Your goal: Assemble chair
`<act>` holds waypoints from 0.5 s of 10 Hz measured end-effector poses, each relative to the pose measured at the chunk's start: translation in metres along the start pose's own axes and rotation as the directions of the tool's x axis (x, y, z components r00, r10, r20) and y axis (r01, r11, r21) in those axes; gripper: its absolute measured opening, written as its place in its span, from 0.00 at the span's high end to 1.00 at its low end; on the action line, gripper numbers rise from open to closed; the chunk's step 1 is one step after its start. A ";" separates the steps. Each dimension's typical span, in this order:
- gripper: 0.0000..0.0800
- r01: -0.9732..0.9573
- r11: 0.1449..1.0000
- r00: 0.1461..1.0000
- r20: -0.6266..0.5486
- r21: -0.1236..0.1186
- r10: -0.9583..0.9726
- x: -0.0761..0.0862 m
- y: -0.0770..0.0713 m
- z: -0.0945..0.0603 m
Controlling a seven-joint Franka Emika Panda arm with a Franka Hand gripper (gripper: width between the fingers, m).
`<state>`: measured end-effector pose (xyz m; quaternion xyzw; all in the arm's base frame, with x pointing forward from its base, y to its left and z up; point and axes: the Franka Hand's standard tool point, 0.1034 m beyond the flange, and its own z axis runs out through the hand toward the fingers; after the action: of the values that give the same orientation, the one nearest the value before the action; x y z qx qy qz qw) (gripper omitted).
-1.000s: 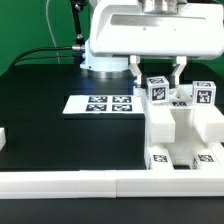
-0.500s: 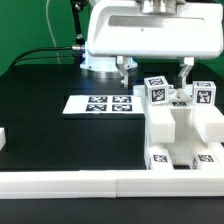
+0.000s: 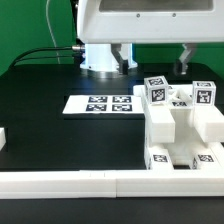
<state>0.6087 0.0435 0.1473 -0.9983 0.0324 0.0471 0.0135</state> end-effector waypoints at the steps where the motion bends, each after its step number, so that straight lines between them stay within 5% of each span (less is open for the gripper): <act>1: 0.19 -0.015 1.000 1.000 -0.006 0.018 0.015 0.000 -0.002 0.003; 5: 0.19 -0.012 1.000 1.000 0.010 0.012 0.012 -0.009 -0.002 0.019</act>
Offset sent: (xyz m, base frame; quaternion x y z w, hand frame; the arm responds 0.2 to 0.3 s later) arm -0.0100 0.0033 -0.0161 -0.0104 -0.0009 -0.0046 0.9999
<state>0.5981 0.0467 0.1291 -0.9977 0.0388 0.0521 0.0196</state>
